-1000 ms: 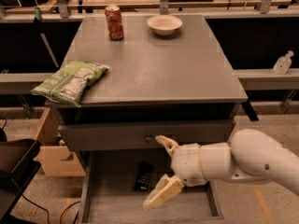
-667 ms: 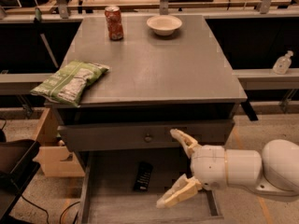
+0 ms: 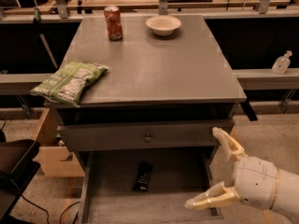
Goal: Place rxbar chocolate into middle drawer
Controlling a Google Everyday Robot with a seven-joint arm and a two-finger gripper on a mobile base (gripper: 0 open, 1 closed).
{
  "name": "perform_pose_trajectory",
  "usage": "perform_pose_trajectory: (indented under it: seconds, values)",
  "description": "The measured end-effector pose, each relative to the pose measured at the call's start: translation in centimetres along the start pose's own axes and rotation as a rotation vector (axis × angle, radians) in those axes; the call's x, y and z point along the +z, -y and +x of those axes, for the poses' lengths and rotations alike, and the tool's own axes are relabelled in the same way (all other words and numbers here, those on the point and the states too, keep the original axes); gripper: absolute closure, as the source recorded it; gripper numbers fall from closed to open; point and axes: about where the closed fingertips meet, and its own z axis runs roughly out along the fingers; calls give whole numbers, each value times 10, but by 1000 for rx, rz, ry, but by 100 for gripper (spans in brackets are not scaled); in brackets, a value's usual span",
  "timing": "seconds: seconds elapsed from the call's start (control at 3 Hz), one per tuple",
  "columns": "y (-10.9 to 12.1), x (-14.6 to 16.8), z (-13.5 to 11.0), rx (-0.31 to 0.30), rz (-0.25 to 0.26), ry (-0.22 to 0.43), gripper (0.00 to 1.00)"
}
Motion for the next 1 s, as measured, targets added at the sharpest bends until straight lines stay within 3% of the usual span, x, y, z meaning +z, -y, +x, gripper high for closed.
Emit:
perform_pose_trajectory:
  seconds: [0.33, 0.67, 1.0]
  values:
    - [4, 1, -3, 3, 11, 11, 0]
    - [36, -20, -33, -21, 176, 66, 0]
    - [75, -67, -66, -54, 443, 118, 0]
